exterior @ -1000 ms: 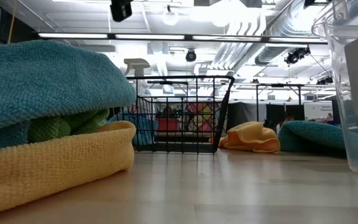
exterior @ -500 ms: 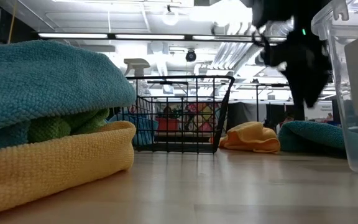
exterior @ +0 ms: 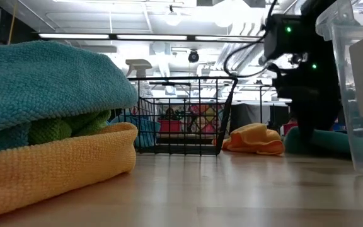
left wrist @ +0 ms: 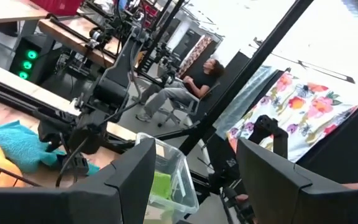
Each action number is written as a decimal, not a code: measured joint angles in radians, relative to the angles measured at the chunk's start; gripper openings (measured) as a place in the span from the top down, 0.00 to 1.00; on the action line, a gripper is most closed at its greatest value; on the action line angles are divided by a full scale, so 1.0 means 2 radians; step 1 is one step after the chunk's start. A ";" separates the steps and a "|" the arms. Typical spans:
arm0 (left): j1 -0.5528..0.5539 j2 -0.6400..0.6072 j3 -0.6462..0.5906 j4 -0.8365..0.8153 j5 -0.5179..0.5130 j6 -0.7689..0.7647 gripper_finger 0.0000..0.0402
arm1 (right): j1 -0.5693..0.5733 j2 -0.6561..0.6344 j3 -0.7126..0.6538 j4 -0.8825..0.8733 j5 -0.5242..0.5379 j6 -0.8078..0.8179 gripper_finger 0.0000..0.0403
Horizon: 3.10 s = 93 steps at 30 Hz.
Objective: Sort microfiber towel by color & place in baskets
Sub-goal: Put the top right blue microfiber towel into the black wire basket, then put the top blue microfiber towel into the black wire basket
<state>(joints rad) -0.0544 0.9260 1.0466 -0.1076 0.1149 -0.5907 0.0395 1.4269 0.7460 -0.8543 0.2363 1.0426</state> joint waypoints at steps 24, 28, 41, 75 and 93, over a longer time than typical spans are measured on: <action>0.000 -0.006 0.000 0.001 -0.030 0.058 0.47 | 0.013 -0.061 0.428 -0.076 0.171 -0.203 0.99; 0.000 -0.006 0.000 0.000 -0.037 0.059 0.47 | 0.013 -0.049 0.416 0.043 0.126 -0.232 1.00; 0.000 -0.006 0.000 0.000 -0.038 0.062 0.47 | -0.025 0.098 0.305 0.215 0.084 -0.116 0.98; 0.320 0.196 -0.015 -0.351 -0.057 0.099 0.47 | -0.027 -0.024 0.305 0.200 -0.005 -0.154 0.24; 0.364 0.361 -0.027 -0.227 -0.119 0.118 0.47 | 0.016 -0.018 0.305 0.174 0.012 -0.085 0.24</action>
<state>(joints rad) 0.6744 1.6490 0.9928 -0.5609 -0.1229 -0.3539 0.0713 1.3911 1.3563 -0.5056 0.2598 0.8725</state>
